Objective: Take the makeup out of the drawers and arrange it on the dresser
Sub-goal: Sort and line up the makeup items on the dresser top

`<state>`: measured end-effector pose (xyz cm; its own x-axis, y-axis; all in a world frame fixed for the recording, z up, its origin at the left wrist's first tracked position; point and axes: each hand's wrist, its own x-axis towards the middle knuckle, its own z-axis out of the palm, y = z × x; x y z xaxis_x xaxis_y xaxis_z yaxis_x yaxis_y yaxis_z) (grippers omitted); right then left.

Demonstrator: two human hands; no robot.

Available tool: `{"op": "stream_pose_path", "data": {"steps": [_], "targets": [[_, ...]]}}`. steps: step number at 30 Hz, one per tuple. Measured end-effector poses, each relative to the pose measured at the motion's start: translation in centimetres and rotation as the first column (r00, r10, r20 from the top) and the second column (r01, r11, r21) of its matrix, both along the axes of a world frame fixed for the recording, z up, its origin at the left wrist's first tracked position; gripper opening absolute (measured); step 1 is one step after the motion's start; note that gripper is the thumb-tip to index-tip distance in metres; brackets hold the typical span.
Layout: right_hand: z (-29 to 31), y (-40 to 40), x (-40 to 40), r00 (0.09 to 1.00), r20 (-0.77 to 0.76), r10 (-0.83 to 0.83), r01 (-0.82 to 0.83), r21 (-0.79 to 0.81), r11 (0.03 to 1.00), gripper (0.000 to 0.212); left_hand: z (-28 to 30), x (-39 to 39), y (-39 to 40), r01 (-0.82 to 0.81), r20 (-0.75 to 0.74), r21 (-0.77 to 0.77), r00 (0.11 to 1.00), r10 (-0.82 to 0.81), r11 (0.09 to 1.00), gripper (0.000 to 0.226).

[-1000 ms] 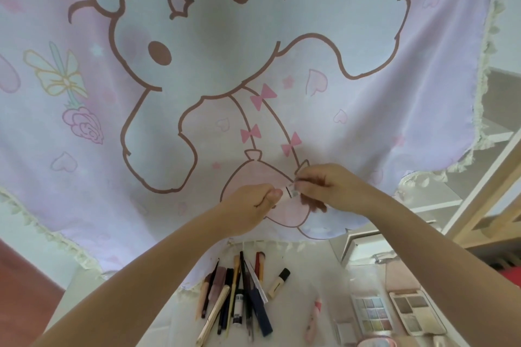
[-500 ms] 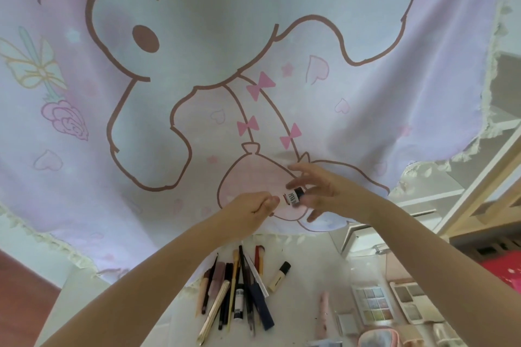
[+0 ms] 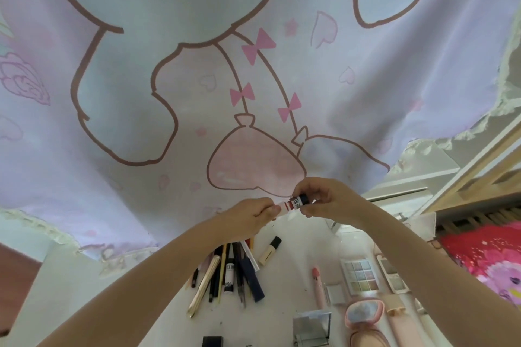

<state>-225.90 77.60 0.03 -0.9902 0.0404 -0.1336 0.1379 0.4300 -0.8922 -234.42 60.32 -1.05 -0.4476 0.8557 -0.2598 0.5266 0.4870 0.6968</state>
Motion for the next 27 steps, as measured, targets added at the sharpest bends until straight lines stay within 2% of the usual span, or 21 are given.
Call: {"op": "stream_pose_path", "data": {"steps": [7, 12, 15, 18, 21, 24, 27], "targets": [[-3.8, 0.9, 1.3, 0.984, 0.147, -0.097, 0.093, 0.036, 0.995, 0.026, -4.8, -0.3, 1.8, 0.098, 0.100, -0.113, 0.991, -0.087, 0.989, 0.021], [-6.0, 1.7, 1.6, 0.976, 0.170, -0.137, 0.083, 0.289, 0.954, 0.027, -8.5, -0.7, 3.6, 0.152, 0.139, -0.164, 0.982, -0.129, 0.975, 0.017], [-7.8, 1.8, 1.5, 0.973, 0.151, -0.175, 0.100, 0.409, 0.907, 0.011, -10.7, -0.7, 5.0, 0.168, 0.067, -0.143, 0.985, -0.159, 0.976, 0.019], [-9.8, 1.8, 1.5, 0.968, 0.149, -0.204, 0.103, 0.505, 0.857, 0.018, -12.8, -0.4, 6.4, 0.143, 0.055, -0.148, 0.989, -0.137, 0.979, 0.025], [-11.3, 1.8, 0.9, 0.950, 0.161, -0.267, 0.129, 0.576, 0.807, 0.020, -14.0, -0.1, 7.3, 0.118, -0.015, -0.216, 0.992, -0.124, 0.969, 0.033], [-12.4, 1.8, -0.4, 0.925, 0.192, -0.328, 0.128, 0.655, 0.744, 0.021, -14.6, -0.4, 6.8, 0.062, -0.142, -0.220, 0.985, -0.095, 0.973, 0.036], [-13.0, 1.4, -1.9, 0.908, 0.206, -0.363, 0.105, 0.728, 0.677, 0.019, -14.9, -0.8, 5.6, -0.019, -0.333, -0.233, 0.941, -0.061, 0.972, 0.029]]}}
